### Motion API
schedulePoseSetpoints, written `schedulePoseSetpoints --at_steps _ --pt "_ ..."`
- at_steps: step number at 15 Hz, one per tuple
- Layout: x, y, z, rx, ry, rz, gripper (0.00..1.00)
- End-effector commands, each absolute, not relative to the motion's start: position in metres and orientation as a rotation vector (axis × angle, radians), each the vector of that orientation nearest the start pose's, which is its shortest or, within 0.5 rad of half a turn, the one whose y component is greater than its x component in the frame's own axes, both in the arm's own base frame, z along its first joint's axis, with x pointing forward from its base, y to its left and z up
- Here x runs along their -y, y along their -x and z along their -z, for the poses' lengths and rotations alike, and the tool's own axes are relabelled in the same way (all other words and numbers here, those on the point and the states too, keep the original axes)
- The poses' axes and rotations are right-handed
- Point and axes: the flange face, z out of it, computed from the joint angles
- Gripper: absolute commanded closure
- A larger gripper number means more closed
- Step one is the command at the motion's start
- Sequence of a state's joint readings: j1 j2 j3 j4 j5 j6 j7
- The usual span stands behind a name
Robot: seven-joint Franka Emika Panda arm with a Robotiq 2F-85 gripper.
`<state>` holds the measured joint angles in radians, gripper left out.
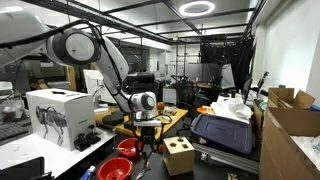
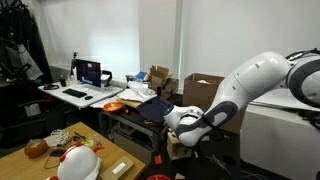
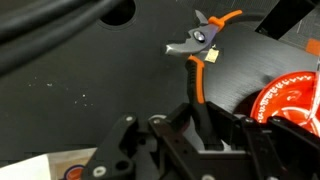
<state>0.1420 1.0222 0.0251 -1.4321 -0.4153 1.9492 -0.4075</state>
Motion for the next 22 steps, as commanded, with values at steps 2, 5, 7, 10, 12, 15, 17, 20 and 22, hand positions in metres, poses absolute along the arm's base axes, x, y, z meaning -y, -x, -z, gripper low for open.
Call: schedulePoseSetpoints --at_steps 2,5,7,10,12,15,17,20,22 --pt "-0.101 -0.638 -0.067 1.4 2.953 -0.978 0.94" --pt "-0.114 -0.636 -0.068 1.434 2.926 -1.026 0.94" --pt "-0.122 -0.635 -0.067 1.465 2.899 -1.061 0.94" --pt "-0.135 -0.635 -0.069 1.52 2.853 -1.106 0.94" --pt "-0.146 -0.636 -0.072 1.55 2.829 -1.116 0.94" --pt "-0.166 -0.642 -0.077 1.598 2.812 -1.091 0.94" --pt "-0.179 -0.646 -0.079 1.629 2.808 -1.057 0.94" --pt "-0.196 -0.65 -0.082 1.689 2.787 -1.009 0.94" --pt "-0.204 -0.652 -0.083 1.723 2.77 -0.99 0.94"
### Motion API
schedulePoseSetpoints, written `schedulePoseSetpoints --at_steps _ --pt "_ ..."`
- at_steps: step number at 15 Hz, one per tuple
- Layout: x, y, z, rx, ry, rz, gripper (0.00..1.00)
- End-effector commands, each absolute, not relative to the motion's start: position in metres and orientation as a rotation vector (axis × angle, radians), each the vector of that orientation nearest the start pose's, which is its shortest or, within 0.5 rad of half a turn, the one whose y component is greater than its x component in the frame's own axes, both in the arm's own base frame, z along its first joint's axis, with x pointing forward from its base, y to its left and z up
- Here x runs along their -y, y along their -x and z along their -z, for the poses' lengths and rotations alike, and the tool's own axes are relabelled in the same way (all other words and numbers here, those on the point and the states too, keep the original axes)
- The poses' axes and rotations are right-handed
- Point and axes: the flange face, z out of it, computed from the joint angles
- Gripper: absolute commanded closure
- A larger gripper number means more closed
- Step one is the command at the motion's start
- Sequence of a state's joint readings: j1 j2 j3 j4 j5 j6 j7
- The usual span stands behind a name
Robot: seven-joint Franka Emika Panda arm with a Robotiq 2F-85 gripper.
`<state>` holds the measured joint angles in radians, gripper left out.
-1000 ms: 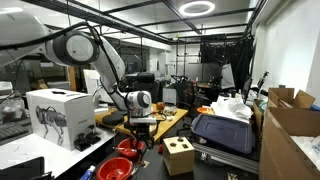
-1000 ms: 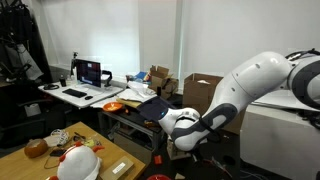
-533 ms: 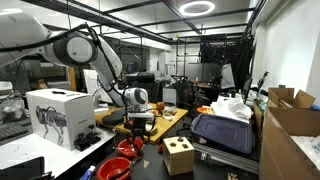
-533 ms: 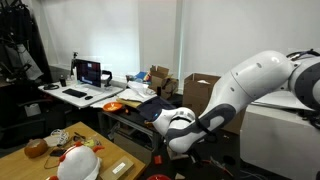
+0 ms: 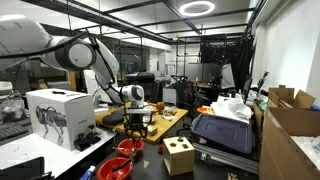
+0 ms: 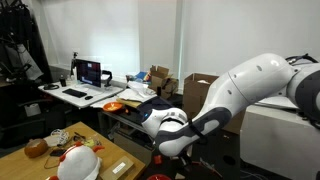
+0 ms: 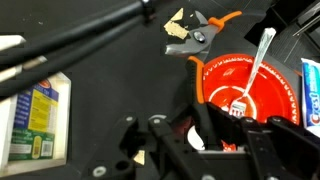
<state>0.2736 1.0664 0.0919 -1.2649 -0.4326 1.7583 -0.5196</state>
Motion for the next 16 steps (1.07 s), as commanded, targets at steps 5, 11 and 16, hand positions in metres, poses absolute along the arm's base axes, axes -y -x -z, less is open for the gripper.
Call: schedulePoseSetpoints --at_steps 5,11,16 --pt "-0.22 -0.651 -0.083 1.764 2.722 -0.955 0.94" --pt "-0.234 -0.64 -0.067 1.703 2.649 -0.929 0.94" --pt "-0.234 -0.637 -0.059 1.652 2.583 -0.924 0.94"
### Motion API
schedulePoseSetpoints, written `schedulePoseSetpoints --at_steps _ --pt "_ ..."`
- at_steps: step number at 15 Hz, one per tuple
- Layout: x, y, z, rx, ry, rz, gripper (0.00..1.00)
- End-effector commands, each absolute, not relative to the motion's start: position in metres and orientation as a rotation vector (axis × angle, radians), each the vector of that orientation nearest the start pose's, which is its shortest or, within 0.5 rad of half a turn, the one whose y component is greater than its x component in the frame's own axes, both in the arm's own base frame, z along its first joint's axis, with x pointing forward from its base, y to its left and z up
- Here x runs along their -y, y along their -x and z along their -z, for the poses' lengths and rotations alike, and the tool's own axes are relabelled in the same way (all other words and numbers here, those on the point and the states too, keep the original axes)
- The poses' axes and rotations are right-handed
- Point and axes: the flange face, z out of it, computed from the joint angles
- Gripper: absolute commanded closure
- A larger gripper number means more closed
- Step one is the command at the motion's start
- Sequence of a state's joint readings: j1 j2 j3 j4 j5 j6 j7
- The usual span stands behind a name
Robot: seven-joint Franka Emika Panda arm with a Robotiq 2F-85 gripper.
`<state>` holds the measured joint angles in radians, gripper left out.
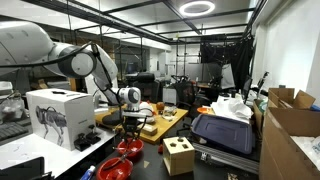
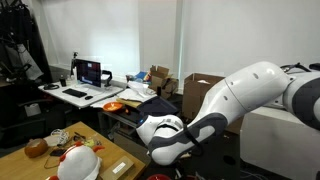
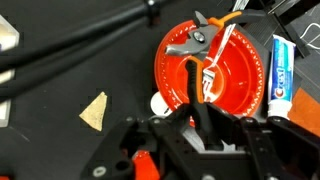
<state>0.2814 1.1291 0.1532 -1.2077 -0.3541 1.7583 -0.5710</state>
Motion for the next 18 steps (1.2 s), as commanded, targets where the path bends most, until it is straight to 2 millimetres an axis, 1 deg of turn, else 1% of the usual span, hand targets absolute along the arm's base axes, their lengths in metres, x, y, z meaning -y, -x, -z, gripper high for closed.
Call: schedulePoseSetpoints --at_steps 1,4,8,11,14,18 --pt "-0.233 -0.637 -0.057 1.652 2.556 -0.923 0.94" --pt "-0.228 -0.638 -0.048 1.633 2.497 -0.944 0.94" --pt "-0.215 -0.636 -0.03 1.576 2.451 -0.98 0.94" --pt "-0.21 -0.627 -0.017 1.525 2.39 -1.059 0.94" --pt "-0.218 -0.618 -0.005 1.489 2.382 -1.105 0.94" --pt "-0.23 -0.609 0.007 1.503 2.377 -1.131 0.94"
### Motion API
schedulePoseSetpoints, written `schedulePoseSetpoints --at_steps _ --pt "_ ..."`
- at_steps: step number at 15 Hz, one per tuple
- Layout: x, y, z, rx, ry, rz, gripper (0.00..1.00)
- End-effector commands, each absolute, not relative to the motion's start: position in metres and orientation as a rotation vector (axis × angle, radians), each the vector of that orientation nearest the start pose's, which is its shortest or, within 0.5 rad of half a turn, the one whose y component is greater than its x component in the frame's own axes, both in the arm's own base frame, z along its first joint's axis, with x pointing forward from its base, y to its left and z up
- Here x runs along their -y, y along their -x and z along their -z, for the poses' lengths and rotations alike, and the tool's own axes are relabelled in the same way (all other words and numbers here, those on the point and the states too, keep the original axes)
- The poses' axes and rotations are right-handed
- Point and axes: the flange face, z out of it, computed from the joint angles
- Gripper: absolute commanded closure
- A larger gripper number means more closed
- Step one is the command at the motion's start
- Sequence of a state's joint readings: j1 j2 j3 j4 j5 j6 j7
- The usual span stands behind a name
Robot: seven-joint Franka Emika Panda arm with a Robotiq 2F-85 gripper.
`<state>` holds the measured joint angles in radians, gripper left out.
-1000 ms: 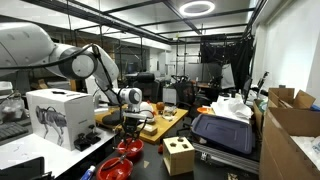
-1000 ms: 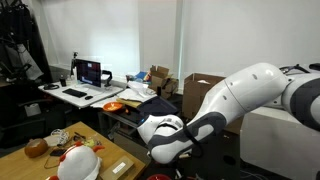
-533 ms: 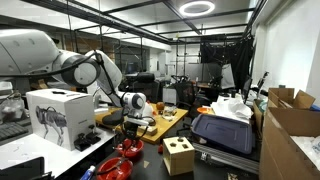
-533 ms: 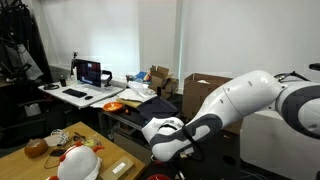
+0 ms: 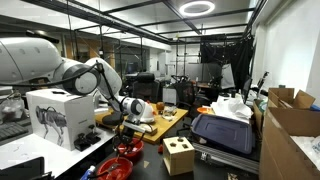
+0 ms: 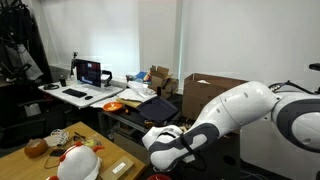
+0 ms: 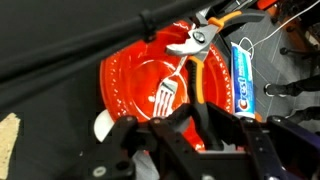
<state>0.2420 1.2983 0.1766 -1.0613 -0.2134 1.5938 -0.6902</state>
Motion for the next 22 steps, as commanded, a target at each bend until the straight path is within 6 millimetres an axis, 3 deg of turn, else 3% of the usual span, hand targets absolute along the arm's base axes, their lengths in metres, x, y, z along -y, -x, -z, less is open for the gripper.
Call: schedulePoseSetpoints --at_steps 1,11,22 --pt "-0.233 -0.608 0.01 1.502 2.375 -1.135 0.94" --pt "-0.216 -0.638 -0.003 1.477 2.426 -1.014 0.94" --pt "-0.22 -0.627 0.006 1.465 2.409 -1.071 0.94"
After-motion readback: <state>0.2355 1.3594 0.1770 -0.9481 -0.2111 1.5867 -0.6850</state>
